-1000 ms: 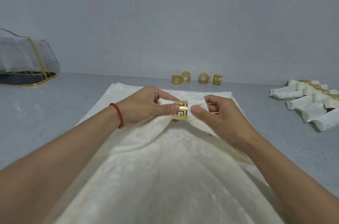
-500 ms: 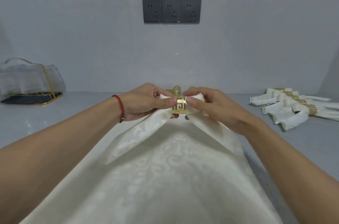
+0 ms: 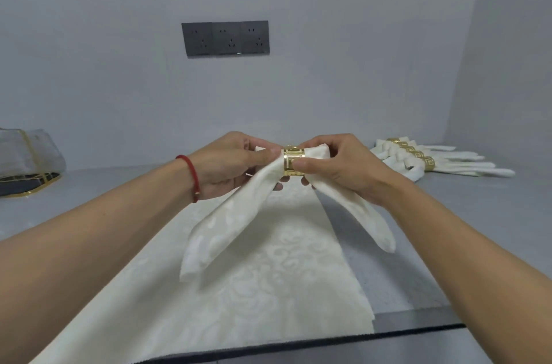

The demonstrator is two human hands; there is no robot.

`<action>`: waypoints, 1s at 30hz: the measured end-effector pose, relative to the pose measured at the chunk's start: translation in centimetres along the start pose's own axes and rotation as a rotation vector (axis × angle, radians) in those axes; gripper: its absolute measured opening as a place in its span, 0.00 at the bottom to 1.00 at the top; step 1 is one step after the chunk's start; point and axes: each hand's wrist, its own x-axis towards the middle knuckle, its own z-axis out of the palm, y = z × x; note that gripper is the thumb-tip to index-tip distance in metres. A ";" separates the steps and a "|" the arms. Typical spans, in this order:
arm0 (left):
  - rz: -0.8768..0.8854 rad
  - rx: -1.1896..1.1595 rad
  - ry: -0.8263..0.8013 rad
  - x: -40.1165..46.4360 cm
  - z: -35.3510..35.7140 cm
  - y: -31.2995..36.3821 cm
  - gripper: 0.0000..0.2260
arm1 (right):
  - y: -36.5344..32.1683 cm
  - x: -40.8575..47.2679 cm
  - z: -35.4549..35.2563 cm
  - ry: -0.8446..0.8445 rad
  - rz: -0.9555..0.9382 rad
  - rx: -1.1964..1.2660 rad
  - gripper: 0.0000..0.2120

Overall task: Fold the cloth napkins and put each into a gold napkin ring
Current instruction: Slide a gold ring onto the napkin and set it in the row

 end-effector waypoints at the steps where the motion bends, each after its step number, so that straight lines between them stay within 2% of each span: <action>1: -0.034 -0.018 -0.018 0.2 0.9 0.3 0.14 | 0.2 -0.4 -0.9 0.004 0.018 -0.004 0.16; 6: -0.132 -0.198 0.011 3.0 4.5 -0.2 0.15 | 1.9 -1.7 -6.6 -0.153 0.286 0.027 0.20; 8: -0.149 -0.275 0.070 5.1 6.7 -1.1 0.16 | 3.7 -2.5 -9.9 -0.161 0.348 -0.029 0.17; 10: -0.186 -0.300 0.086 7.1 8.8 -2.2 0.15 | 5.5 -3.7 -12.8 -0.090 0.371 -0.121 0.12; 13: -0.276 -0.207 0.020 10.4 12.6 -3.8 0.13 | 8.0 -6.0 -15.9 0.033 0.403 -0.290 0.10; 18: -0.245 -0.013 0.187 16.6 19.5 -5.8 0.14 | 12.8 -8.2 -20.4 0.283 0.462 -0.675 0.07; 21: -0.222 0.057 0.218 20.5 23.5 -6.5 0.16 | 16.4 -9.3 -22.4 0.634 0.493 -1.032 0.06; 23: -0.190 0.097 0.201 22.9 25.5 -6.7 0.19 | 18.4 -10.3 -22.5 0.861 0.405 -1.188 0.09; 24: -0.173 0.145 0.192 24.3 26.6 -6.7 0.18 | 19.4 -10.9 -22.7 0.899 0.364 -1.221 0.11; 30: -0.089 0.229 0.303 31.6 29.5 -5.2 0.06 | 21.0 -10.9 -22.9 0.756 0.332 -1.294 0.10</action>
